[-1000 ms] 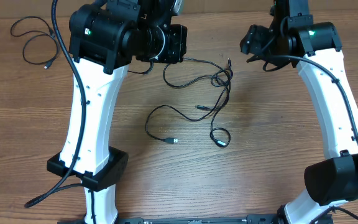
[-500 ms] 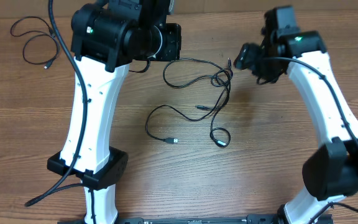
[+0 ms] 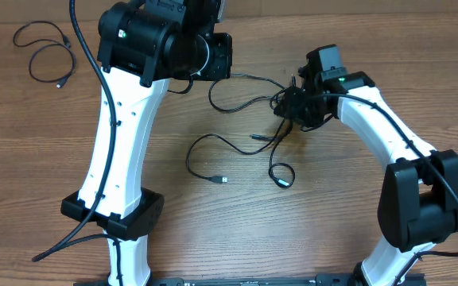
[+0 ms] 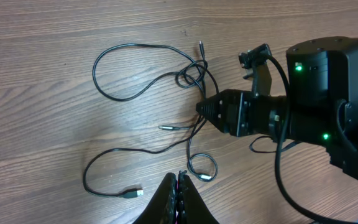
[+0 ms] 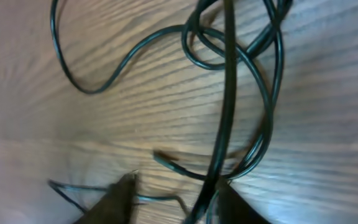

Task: Untangle cables

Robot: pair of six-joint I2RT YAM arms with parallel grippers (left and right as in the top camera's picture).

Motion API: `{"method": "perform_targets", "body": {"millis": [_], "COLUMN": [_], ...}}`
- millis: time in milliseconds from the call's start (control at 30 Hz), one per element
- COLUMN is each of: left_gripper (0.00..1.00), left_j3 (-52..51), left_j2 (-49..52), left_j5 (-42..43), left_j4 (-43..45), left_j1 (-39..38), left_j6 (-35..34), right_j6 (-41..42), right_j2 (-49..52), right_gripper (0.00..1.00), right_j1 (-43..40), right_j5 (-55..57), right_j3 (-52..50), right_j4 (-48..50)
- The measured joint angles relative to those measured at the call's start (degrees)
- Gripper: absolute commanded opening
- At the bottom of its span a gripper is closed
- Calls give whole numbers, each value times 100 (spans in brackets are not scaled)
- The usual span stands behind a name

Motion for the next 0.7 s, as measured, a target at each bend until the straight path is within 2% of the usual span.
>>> {"method": "perform_targets", "body": {"millis": [133, 267, 367, 500, 700], "left_gripper": [5, 5, 5, 14, 20], "left_j3": [0, 0, 0, -4, -4], "left_j2": [0, 0, 0, 0, 0], "left_j5": [2, 2, -37, -199, -254], "left_j4": [0, 0, 0, -2, 0], "left_j1": [0, 0, 0, 0, 0], "left_j6": [0, 0, 0, -15, -22], "right_j6": [35, -79, -660, -1628, -2046], "right_j2": [0, 11, -11, -378, -1488], "right_gripper": [4, 4, 4, 4, 4], "right_j1": [-2, -70, -114, -125, -120], "right_j5": [52, -33, -658, -1720, -2194], "right_j3": [7, 363, 1255, 2758, 3956], "right_j4": [9, -527, -1032, -1932, -1941]}}
